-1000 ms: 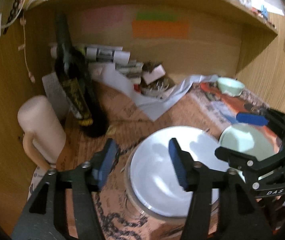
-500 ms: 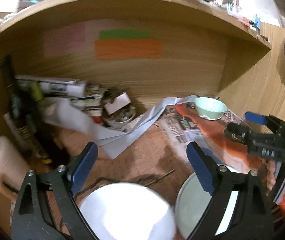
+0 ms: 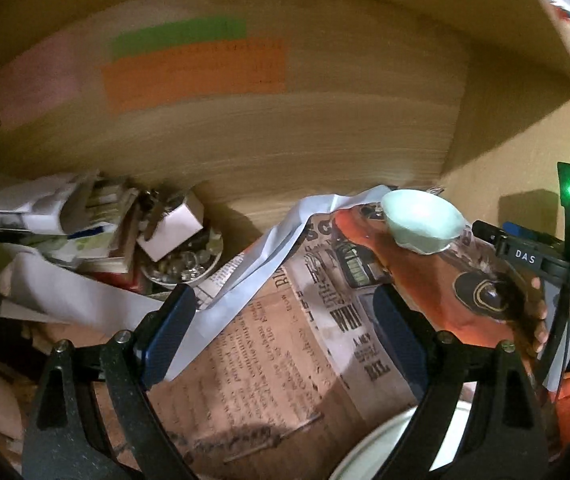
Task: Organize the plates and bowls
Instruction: 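Move the left gripper to the small mint green bowl rim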
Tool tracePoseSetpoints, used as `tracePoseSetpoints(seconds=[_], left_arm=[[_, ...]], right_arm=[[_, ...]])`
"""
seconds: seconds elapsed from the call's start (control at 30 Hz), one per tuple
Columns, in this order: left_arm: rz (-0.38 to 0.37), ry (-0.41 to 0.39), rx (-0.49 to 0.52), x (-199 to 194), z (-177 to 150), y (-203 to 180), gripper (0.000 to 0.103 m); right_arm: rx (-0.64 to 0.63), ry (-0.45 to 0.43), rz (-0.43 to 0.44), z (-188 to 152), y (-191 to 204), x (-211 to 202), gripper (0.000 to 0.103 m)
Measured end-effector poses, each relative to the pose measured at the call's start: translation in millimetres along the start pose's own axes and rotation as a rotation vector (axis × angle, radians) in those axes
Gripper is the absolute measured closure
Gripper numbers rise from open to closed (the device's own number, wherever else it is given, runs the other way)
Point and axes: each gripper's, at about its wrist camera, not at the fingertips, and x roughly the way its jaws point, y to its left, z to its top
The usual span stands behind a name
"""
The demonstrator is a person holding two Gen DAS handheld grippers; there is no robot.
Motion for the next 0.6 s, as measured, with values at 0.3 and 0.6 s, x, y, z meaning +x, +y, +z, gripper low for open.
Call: tracePoseSetpoints(seconds=[0.3,0.6], left_arm=[[-0.023,0.069,-0.031,47.4,27.1,1.3,0.017],[-0.028,0.089,0.031,78.1,42.9,-21.4,0.024]], right_arm=[[0.093,0.13,0.005,9.5,-24.8,50.9,0.055],[0.017,0.141,-0.052,8.7,-16.8,64.2,0.058]])
